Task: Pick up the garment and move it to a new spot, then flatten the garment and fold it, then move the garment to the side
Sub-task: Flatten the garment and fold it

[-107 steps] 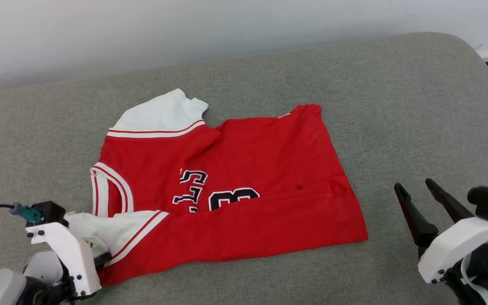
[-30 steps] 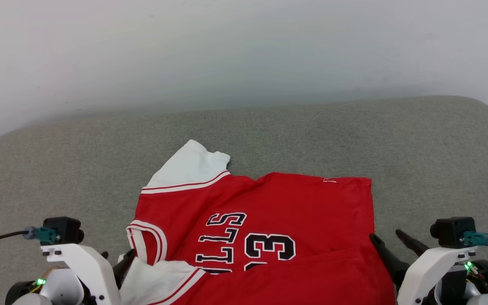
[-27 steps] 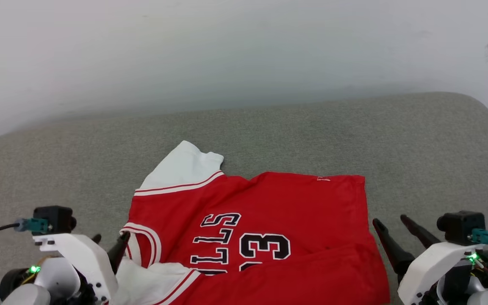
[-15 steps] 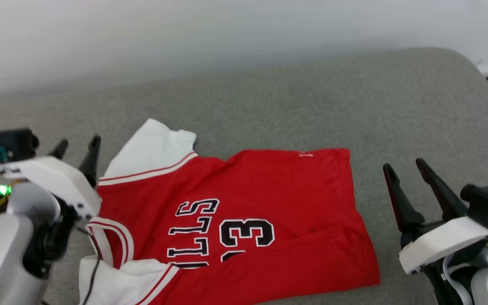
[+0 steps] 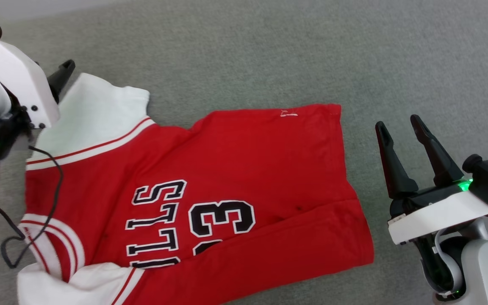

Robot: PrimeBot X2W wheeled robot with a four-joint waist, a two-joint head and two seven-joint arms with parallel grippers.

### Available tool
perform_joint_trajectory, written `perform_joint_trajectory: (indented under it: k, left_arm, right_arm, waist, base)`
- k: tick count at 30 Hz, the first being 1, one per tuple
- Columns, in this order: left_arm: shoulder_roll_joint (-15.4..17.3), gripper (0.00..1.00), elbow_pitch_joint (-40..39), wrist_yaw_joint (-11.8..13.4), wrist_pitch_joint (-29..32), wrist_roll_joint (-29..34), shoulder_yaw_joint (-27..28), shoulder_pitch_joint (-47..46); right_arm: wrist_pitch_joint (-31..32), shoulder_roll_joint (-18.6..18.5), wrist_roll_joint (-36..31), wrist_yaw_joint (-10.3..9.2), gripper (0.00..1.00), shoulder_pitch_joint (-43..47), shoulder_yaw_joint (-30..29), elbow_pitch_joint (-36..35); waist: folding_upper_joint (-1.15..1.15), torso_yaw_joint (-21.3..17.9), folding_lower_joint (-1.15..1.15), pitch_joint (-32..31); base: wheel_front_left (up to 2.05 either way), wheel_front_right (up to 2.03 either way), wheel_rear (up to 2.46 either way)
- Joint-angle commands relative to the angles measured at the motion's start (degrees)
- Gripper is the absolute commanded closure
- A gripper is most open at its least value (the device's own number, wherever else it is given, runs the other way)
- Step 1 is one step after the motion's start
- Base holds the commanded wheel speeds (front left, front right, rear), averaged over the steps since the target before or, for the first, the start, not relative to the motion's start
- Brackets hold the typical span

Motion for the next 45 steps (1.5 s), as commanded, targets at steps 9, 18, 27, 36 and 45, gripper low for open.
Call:
perform_joint_trajectory:
  k: [9, 18, 27, 36, 45]
  left_arm:
    - [6.14, 0.00, 3.91, 0.73, 20.90, -1.30, -4.21, -6.57]
    - [4.68, 1.00, 6.23, 3.86, 29.37, -3.08, -7.89, -1.39]
    - [2.67, 1.00, 6.45, 2.01, 24.33, -3.65, -6.91, -2.27]
    - [-1.08, 1.00, 3.13, -1.54, 18.12, -2.73, -5.91, -9.87]
    - [-3.22, 1.00, 0.34, -4.04, 14.52, -1.94, -6.67, -11.35]
  right_arm:
    - [-2.51, 1.12, 1.47, -0.03, 0.00, -2.49, 1.93, 2.13]
    - [-2.87, 0.96, 3.17, -0.03, 0.00, -3.56, 2.10, 3.23]
    - [6.45, -3.57, 9.72, -0.03, 0.00, -8.55, 2.65, 5.48]
    - [31.75, -8.65, 16.02, -0.03, 0.00, -18.88, 3.12, 13.66]
    - [44.56, -5.57, 13.96, -0.03, 0.00, -26.37, 1.00, 22.88]
  waist:
    - [0.00, -6.57, -0.01, 6.67]
    - [0.00, -8.32, -0.01, 8.69]
    - [0.00, -5.06, -0.01, 7.14]
    - [0.00, 2.27, -0.01, 6.34]
    - [0.00, 6.88, -0.01, 7.54]
  base:
    - [0.00, 0.00, 0.00]
    - [0.00, 0.00, 0.00]
    - [0.00, 0.00, 0.00]
    - [0.00, 0.00, 0.00]
    - [0.00, 0.00, 0.00]
